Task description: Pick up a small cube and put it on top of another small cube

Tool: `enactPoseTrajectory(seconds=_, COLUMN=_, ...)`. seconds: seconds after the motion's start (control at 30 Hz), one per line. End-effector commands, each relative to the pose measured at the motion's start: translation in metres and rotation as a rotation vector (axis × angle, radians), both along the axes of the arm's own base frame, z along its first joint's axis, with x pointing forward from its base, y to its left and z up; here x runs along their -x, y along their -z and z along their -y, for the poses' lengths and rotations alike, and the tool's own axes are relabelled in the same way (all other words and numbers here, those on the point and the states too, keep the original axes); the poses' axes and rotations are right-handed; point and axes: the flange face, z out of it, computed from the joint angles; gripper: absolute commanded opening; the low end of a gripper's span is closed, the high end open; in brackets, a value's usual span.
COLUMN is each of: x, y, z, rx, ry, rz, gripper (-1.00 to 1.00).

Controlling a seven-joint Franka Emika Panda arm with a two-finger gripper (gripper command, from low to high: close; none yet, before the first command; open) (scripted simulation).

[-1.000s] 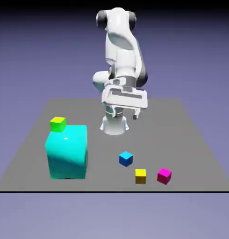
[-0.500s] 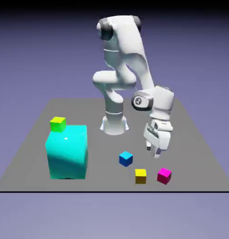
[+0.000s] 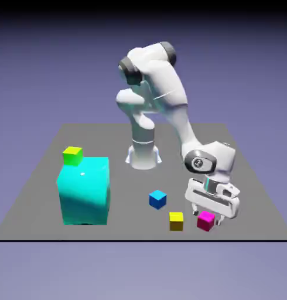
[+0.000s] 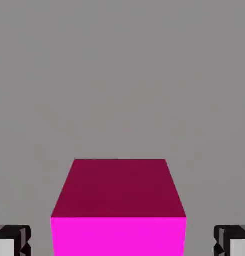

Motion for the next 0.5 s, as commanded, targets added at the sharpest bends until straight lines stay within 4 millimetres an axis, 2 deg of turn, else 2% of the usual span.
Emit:
enactPoseTrajectory(seconds=0.0, x=0.000, y=0.000, z=0.000, rx=0.000, ry=0.000, rz=0.000, gripper=-1.00)
enactPoseTrajectory(seconds=0.17, x=0.012, y=-0.066, z=-0.009, rx=-0.001, ry=0.000, rz=0.000, gripper=-1.00)
enactPoseTrajectory(seconds=0.3, x=-0.014, y=-0.087, z=0.058, rx=0.128, ry=0.013, rz=0.011, gripper=-1.00)
enactPoseTrajectory(seconds=0.47, x=-0.034, y=-0.129, z=0.145, rx=0.250, ry=0.051, rz=0.007, gripper=-1.00)
